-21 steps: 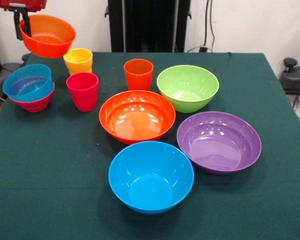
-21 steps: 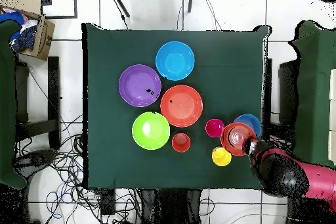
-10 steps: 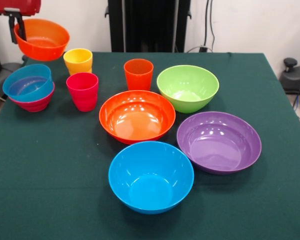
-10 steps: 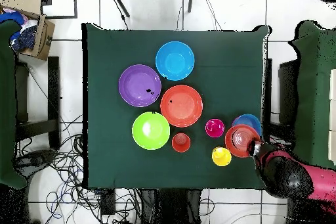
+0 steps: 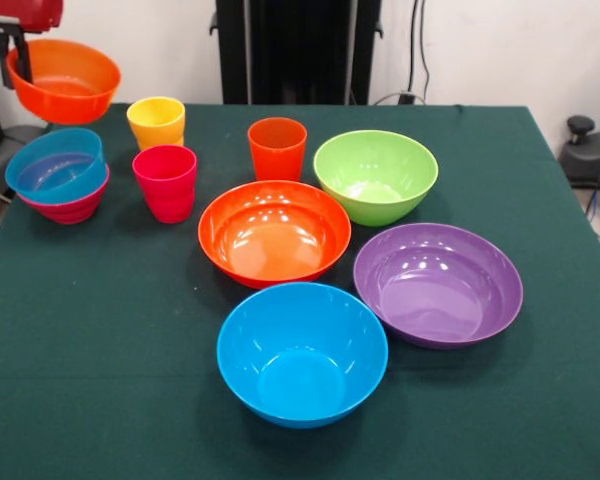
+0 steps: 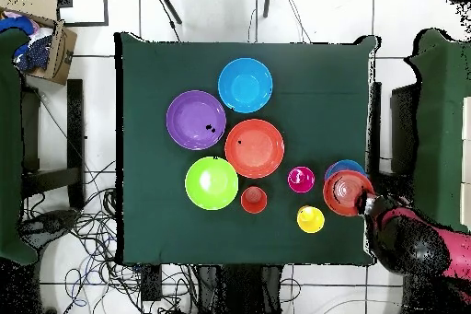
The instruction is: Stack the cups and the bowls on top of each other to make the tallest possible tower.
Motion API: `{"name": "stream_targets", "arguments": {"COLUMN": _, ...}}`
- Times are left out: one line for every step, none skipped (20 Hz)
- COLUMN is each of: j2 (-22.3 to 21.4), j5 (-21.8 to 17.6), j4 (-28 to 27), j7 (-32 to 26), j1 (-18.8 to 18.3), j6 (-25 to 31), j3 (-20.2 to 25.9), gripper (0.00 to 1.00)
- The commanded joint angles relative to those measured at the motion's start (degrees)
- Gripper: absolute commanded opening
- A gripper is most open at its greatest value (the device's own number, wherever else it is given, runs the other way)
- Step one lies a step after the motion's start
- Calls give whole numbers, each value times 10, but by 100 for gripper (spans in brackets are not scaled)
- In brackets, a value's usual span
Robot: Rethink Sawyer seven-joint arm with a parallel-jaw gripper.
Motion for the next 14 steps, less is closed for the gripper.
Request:
{"name": "stream_targets", "arguments": {"j2": 27, "j5": -20, "j4": -58, "j7": -157, "j1": 2, "j6": 83, "j3": 35, "gripper": 0}}
{"name": "stream_targets", "arguments": {"j2": 29, "j5": -22, "j4": -62, "j7": -157, "j1": 1, "j6": 85, "j3": 35, "gripper": 0}}
{"name": "stream_targets", "arguments": {"j2": 31, "j5": -24, "j4": -66, "j7": -156, "j1": 1, "j6": 86, "j3": 35, "gripper": 0}}
{"name": "stream_targets", "arguments": {"j2": 33, "j5": -26, "j4": -70, "j7": -155, "j1": 2, "j6": 87, "j3": 35, "gripper": 0}}
{"name": "stream_targets", "arguments": {"j2": 36, "j5": -29, "j4": -74, "j7": -153, "j1": 3, "j6": 88, "j3": 34, "gripper": 0}}
{"name": "stream_targets", "arguments": {"j2": 40, "j5": -32, "j4": -79, "j7": -151, "j1": 5, "j6": 86, "j3": 32, "gripper": 0}}
{"name": "stream_targets", "arguments": {"j2": 44, "j5": -35, "j4": -83, "j7": -149, "j1": 7, "j6": 84, "j3": 31, "gripper": 0}}
{"name": "stream_targets", "arguments": {"j2": 50, "j5": -42, "j4": -90, "j7": -142, "j1": 13, "j6": 80, "j3": 25, "gripper": 0}}
{"name": "stream_targets", "arguments": {"j2": 57, "j5": -49, "j4": -97, "j7": -136, "j1": 20, "j6": 76, "j3": 19, "gripper": 0}}
{"name": "stream_targets", "arguments": {"j2": 65, "j5": -59, "j4": -104, "j7": -126, "j1": 28, "j6": 68, "j3": 11, "gripper": 0}}
{"name": "stream_targets", "arguments": {"j2": 68, "j5": -64, "j4": -106, "j7": -121, "j1": 31, "j6": 64, "j3": 8, "gripper": 0}}
{"name": "stream_targets", "arguments": {"j2": 70, "j5": -68, "j4": -107, "j7": -116, "j1": 35, "j6": 60, "j3": 6, "gripper": 0}}
{"name": "stream_targets", "arguments": {"j2": 72, "j5": -71, "j4": -108, "j7": -111, "j1": 38, "j6": 56, "j3": 4, "gripper": 0}}
{"name": "stream_targets", "arguments": {"j2": 74, "j5": -76, "j4": -108, "j7": -104, "j1": 44, "j6": 54, "j3": -1, "gripper": 0}}
